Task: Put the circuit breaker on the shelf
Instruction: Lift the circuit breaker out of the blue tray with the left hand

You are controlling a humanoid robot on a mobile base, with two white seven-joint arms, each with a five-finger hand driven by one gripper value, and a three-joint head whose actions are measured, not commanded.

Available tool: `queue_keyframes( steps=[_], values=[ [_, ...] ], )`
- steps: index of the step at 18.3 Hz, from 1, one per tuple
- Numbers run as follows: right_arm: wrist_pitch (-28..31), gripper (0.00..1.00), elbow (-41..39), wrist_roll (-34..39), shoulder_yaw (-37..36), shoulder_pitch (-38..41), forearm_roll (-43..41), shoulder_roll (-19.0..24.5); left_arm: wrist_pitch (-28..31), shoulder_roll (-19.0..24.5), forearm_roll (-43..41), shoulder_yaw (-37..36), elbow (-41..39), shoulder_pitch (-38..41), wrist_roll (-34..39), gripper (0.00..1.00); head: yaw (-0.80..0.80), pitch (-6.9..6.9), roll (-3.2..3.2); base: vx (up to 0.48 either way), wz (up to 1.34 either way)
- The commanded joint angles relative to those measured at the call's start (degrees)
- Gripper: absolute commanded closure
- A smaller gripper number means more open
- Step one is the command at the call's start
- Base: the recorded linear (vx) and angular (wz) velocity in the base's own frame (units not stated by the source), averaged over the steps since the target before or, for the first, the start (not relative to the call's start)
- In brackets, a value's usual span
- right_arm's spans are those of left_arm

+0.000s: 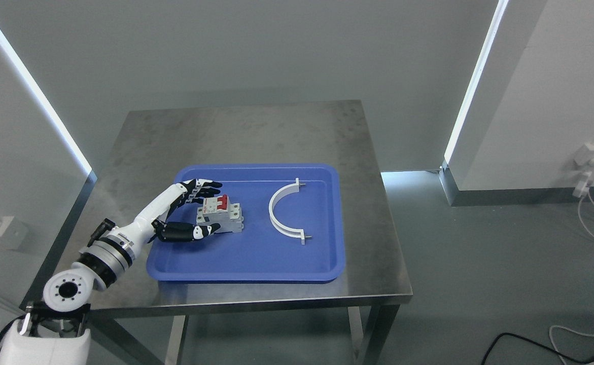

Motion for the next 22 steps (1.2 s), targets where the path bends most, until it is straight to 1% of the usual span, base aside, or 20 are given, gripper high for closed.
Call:
queue_keyframes(
  steps=[1,2,3,4,6,7,9,10,11,12,13,14,15,16,17,20,21,22],
  values=[
    [3.4,0.00,0.0,0.0,1.1,0.0,0.0,-1.0,-1.3,1.3,-1.2,-0.9,1.9,-0.6,-1.4,0.53,0.00,0.00,0.00,0.004,0.02],
    [3.4,0.00,0.0,0.0,1.1,0.0,0.0,-1.0,-1.6,1.3,-1.2,-0.9,1.9,-0.3,-1.6,0.54,0.00,0.00,0.00,0.000,0.00],
    [3.4,0.00,0.0,0.0,1.1,0.0,0.0,-1.0,-2.2,1.2,-1.2,-0.4,1.9,-0.3,-1.6,0.64,0.00,0.00,0.00,0.000,0.00],
    [3.4,0.00,0.0,0.0,1.1,0.0,0.0,-1.0,-4.3,1.2,-1.3,-0.1,2.5,-0.3,-1.6,0.73,0.00,0.00,0.00,0.000,0.00],
    [3.4,0.00,0.0,0.0,1.1,0.0,0.0,-1.0,-10.4,1.1,-1.3,0.5,5.0,-0.1,-1.6,0.87,0.00,0.00,0.00,0.000,0.00],
    [3.4,0.00,0.0,0.0,1.1,0.0,0.0,-1.0,-12.8,0.8,-1.3,0.8,5.8,-0.1,-1.6,0.90,0.00,0.00,0.00,0.001,0.02],
    [3.4,0.00,0.0,0.0,1.1,0.0,0.0,-1.0,-14.5,-0.3,-1.2,4.2,6.4,-0.6,-1.0,0.92,0.00,0.00,0.00,0.001,0.02],
    [3.4,0.00,0.0,0.0,1.1,0.0,0.0,-1.0,-14.9,-3.1,-0.5,7.8,6.5,-1.4,-0.7,0.91,0.00,0.00,0.00,0.000,0.00],
    [3.4,0.00,0.0,0.0,1.1,0.0,0.0,-1.0,-15.8,-7.7,1.0,11.8,6.5,-3.1,-0.6,0.90,0.00,0.00,0.00,0.000,0.00],
    [3.4,0.00,0.0,0.0,1.1,0.0,0.0,-1.0,-17.5,-13.2,3.1,16.4,6.5,-4.0,-0.5,0.90,0.00,0.00,0.00,-0.008,-0.05],
    [3.4,0.00,0.0,0.0,1.1,0.0,0.0,-1.0,-19.6,-15.9,4.5,20.3,6.4,-4.4,-0.4,0.90,0.00,0.00,0.00,-0.008,-0.05],
    [3.4,0.00,0.0,0.0,1.1,0.0,0.0,-1.0,-23.2,-15.9,5.5,23.0,6.4,-4.6,-0.2,0.91,0.00,0.00,0.00,0.008,0.02],
    [3.4,0.00,0.0,0.0,1.1,0.0,0.0,-1.0,-26.9,-15.9,8.4,23.2,6.4,-4.5,1.5,0.91,0.00,0.00,0.00,0.008,0.02],
    [3.4,0.00,0.0,0.0,1.1,0.0,0.0,-1.0,-28.5,-15.9,11.4,23.0,6.4,-4.2,4.5,0.91,0.00,0.00,0.00,-0.001,-0.04],
    [3.4,0.00,0.0,0.0,1.1,0.0,0.0,-1.0,-28.5,-15.9,12.5,22.9,6.3,-3.8,9.2,0.90,0.00,0.00,0.00,-0.001,-0.04],
    [3.4,0.00,0.0,0.0,1.1,0.0,0.0,-1.0,-28.5,-15.9,12.6,22.0,5.3,-1.9,28.8,0.88,0.00,0.00,0.00,0.007,-0.27],
    [3.4,0.00,0.0,0.0,1.1,0.0,0.0,-1.0,-28.6,-15.9,12.6,21.1,4.7,-1.1,33.3,0.88,0.00,0.00,0.00,0.012,-0.39],
    [3.4,0.00,0.0,0.0,1.1,0.0,0.0,-1.0,-28.8,-15.9,12.7,19.5,3.9,1.2,34.0,0.88,0.00,0.00,0.00,-0.013,-0.48]
  ],
)
